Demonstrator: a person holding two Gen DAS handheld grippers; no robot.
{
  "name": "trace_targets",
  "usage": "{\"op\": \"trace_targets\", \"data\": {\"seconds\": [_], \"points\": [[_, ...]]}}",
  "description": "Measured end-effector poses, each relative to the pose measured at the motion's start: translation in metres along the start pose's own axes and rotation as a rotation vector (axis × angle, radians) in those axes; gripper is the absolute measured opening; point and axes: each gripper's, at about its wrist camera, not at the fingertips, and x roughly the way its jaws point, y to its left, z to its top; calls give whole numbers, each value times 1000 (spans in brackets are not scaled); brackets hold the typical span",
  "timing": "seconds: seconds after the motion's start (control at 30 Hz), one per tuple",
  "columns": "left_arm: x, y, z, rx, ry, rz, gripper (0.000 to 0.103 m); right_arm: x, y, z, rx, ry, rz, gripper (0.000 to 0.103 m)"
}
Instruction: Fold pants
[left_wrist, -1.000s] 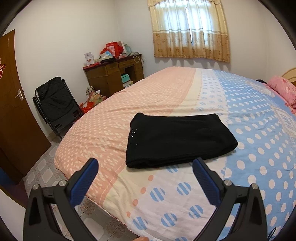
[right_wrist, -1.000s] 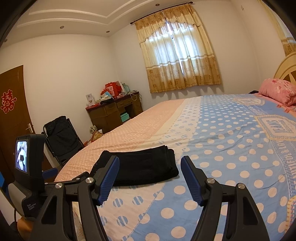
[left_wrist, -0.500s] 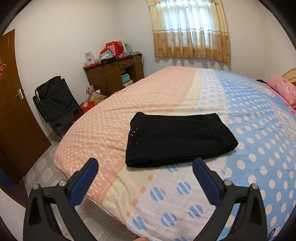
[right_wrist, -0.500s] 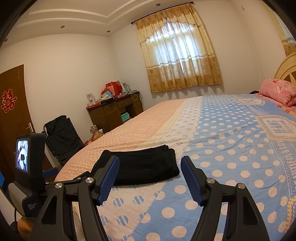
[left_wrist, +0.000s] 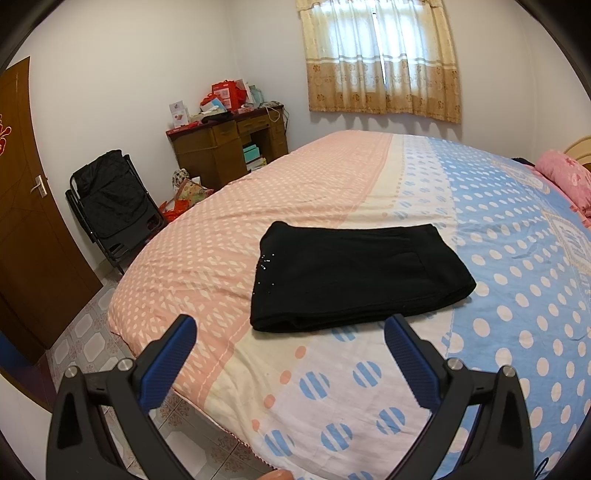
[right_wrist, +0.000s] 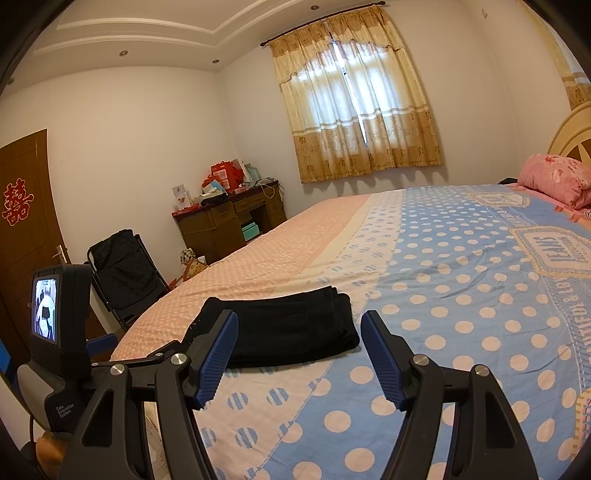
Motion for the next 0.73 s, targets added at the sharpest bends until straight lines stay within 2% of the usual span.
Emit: {"op": "trace_targets", "data": {"seconds": [0.43,0.63,0.73], "points": [[-1,0,1,10,-5,15,103,0,3,2,-4,1,-4,70],[1,4,5,-14,2,-43,103,-1,1,2,0,0,-16,70],[-2,0,6,1,-22,-32,103,-5,-6,5,7,-12,-56,70]]}}
